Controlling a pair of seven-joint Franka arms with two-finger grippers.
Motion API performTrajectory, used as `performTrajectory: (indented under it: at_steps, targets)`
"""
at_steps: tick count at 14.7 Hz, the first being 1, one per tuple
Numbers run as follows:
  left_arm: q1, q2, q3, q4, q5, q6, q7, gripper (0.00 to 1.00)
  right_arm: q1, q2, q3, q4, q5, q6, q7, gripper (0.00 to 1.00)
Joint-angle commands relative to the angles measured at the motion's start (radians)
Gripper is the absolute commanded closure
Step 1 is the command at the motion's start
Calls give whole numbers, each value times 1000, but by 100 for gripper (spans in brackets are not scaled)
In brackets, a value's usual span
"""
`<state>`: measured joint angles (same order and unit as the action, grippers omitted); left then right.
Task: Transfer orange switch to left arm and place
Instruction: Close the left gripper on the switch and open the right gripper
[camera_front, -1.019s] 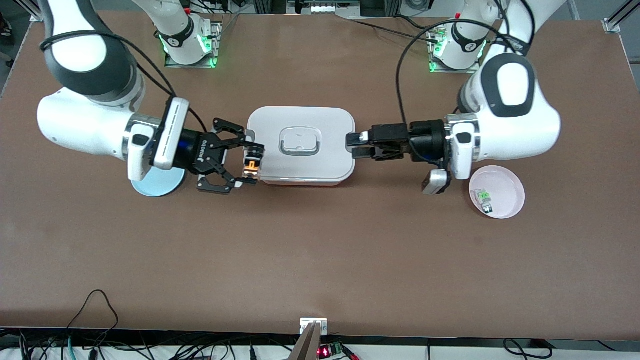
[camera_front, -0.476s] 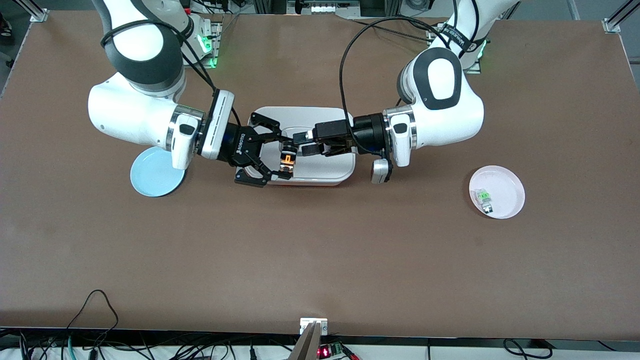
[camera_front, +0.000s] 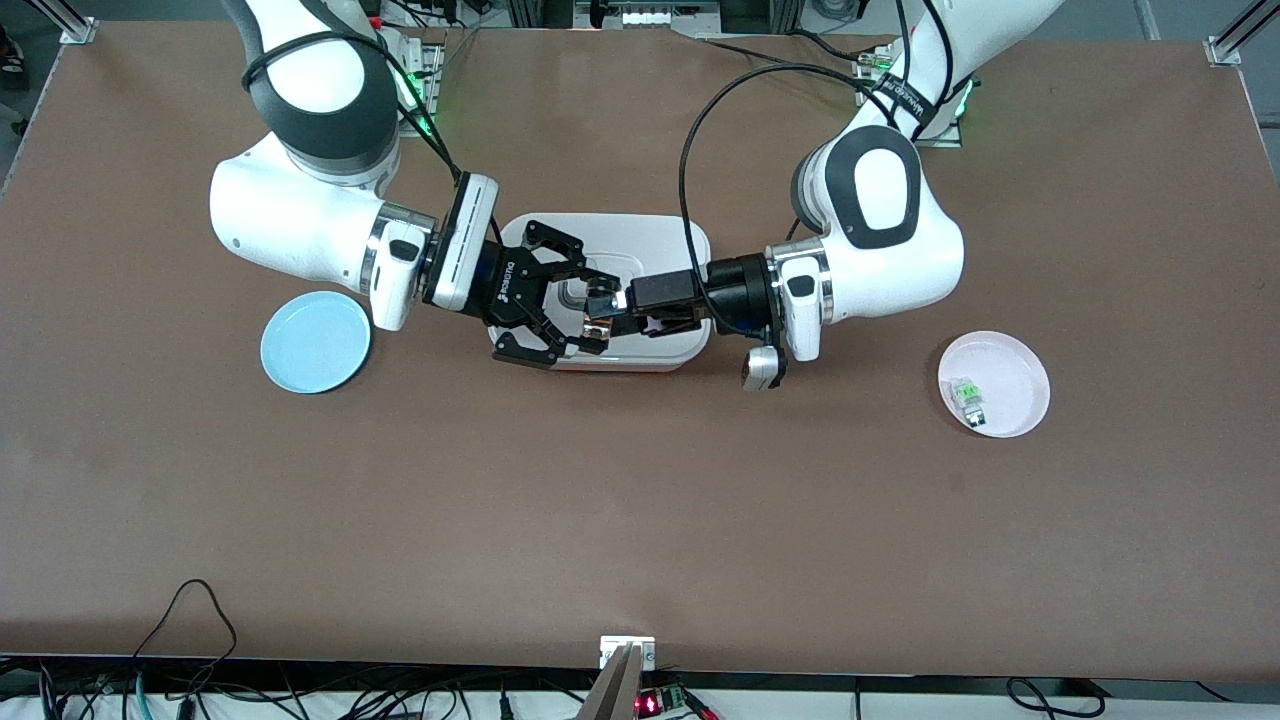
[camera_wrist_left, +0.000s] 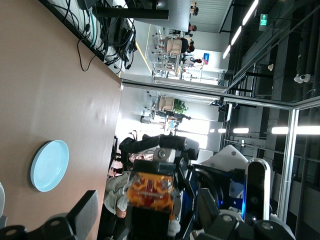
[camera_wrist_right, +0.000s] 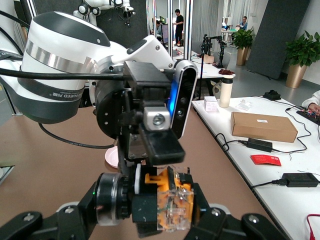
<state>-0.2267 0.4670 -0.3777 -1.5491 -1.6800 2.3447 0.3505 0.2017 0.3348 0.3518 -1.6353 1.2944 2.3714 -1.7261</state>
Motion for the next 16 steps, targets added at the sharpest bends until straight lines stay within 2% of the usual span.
performTrajectory:
  at_steps: [1,2,3,7,8,10,11,16]
  targets:
    - [-8,28,-1,38,-20,7,51,58,18,4,0,5,37,19,-10,57]
    - [-8,28,-1,38,-20,7,56,69,18,4,-2,5,39,19,-9,56]
    - [-8,27,-1,38,-21,7,56,86,19,6,-2,5,39,19,-10,56]
    - [-3,1,-6,29,-26,7,53,88,22,6,-2,3,39,34,-9,53]
    - [-3,1,-6,27,-26,5,51,89,24,6,-2,5,40,34,-9,46]
    - [-5,2,-6,27,-26,5,53,97,24,4,-2,3,48,32,22,0]
    - [-3,2,-6,27,-24,5,54,100,22,0,-2,5,48,32,54,0]
    - [1,2,-6,26,-24,4,50,100,13,-25,-8,15,34,23,83,0]
